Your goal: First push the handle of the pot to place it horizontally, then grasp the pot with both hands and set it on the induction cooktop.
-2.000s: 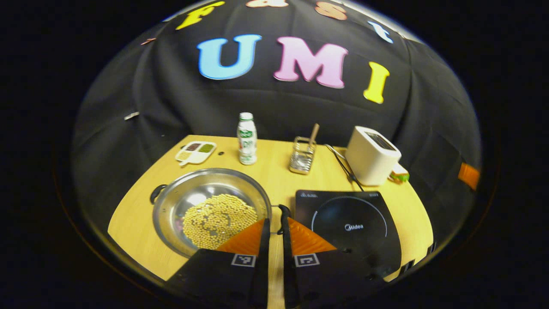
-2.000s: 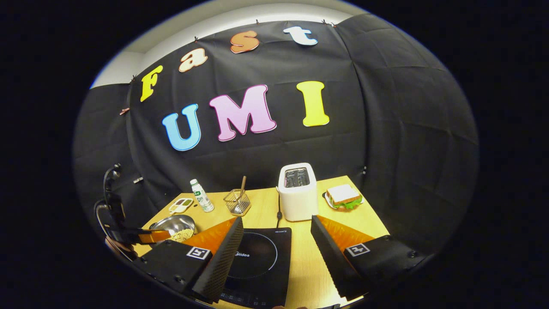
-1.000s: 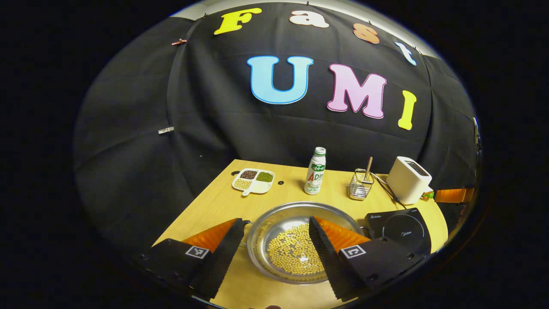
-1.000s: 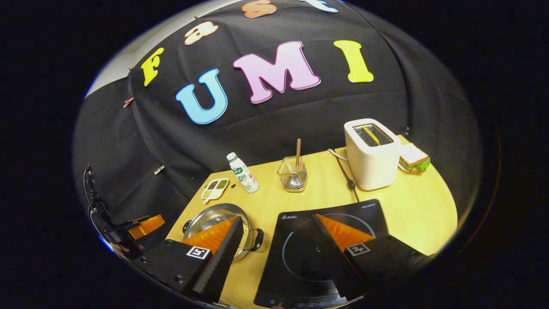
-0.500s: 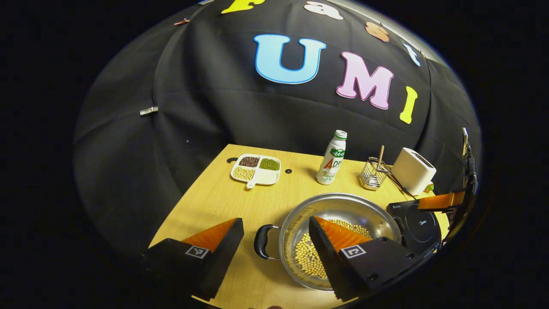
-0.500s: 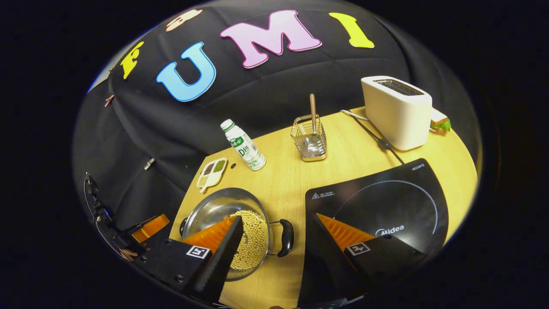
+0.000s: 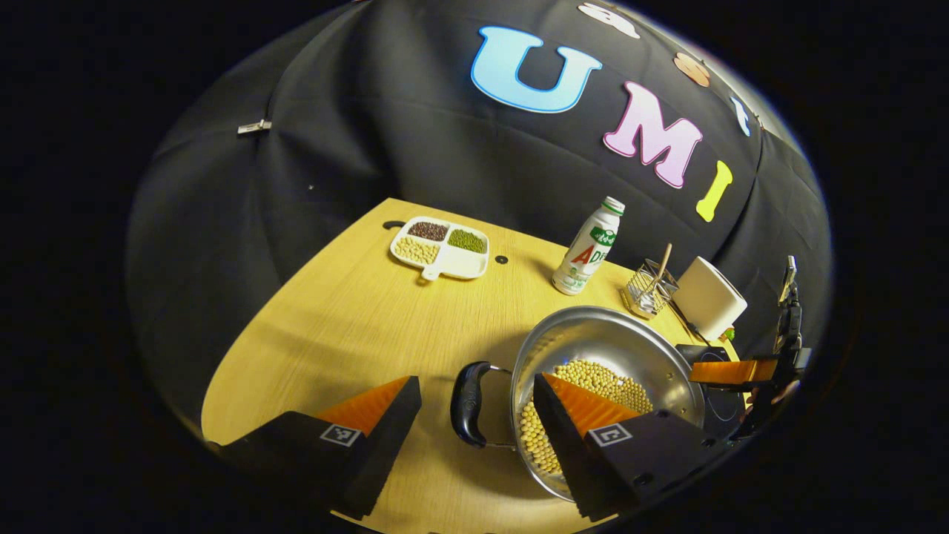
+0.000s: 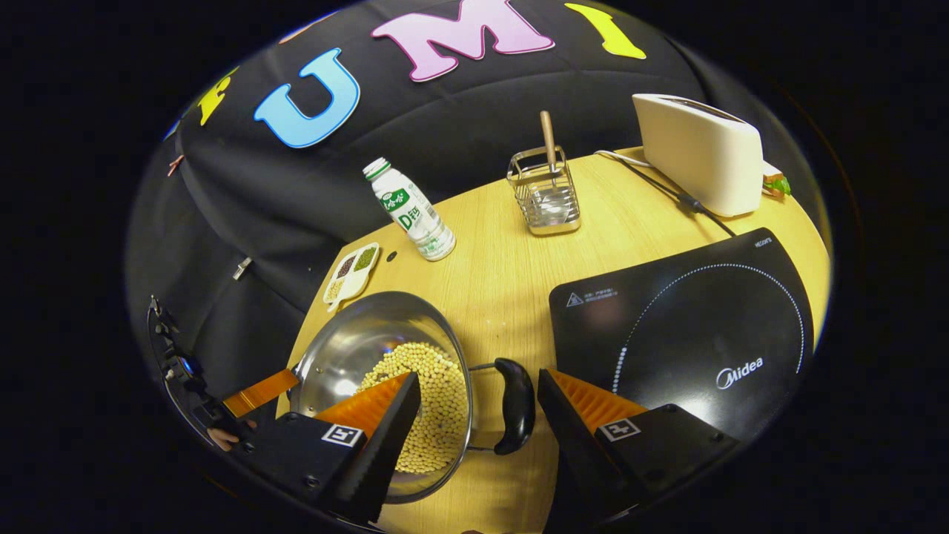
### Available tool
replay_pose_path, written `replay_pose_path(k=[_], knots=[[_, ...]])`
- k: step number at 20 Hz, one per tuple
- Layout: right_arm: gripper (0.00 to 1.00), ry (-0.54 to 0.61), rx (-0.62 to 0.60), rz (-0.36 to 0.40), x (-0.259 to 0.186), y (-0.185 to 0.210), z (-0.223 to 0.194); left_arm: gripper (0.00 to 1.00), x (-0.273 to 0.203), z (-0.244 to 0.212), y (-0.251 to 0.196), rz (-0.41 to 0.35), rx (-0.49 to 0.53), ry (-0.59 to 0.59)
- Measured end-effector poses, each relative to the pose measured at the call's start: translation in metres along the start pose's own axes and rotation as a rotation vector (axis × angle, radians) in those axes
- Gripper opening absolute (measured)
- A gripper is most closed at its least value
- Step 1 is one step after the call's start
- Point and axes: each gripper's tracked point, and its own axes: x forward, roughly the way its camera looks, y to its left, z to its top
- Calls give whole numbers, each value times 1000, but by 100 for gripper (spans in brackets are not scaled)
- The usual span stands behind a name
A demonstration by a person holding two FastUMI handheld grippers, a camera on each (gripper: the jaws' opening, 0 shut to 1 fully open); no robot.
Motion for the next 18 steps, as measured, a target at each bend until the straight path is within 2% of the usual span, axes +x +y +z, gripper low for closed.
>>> replay_pose_path(k=[6,12,14,15,17,18], knots=[[99,-40,-44,-24,10,5,-2,93,15,-12,-8,-76,8,51],[97,-14,-146,-50,32,9,-14,81,23,-22,-9,-88,2,99],[89,21,-150,-71,39,4,-25,76,25,-24,-2,-69,14,103],[80,32,-138,-73,40,5,-27,70,24,-24,6,-59,19,106],[75,40,-115,-86,44,0,-28,62,22,-28,10,-54,18,136],[65,45,-82,-87,45,-2,-28,63,22,-31,10,-60,25,148]])
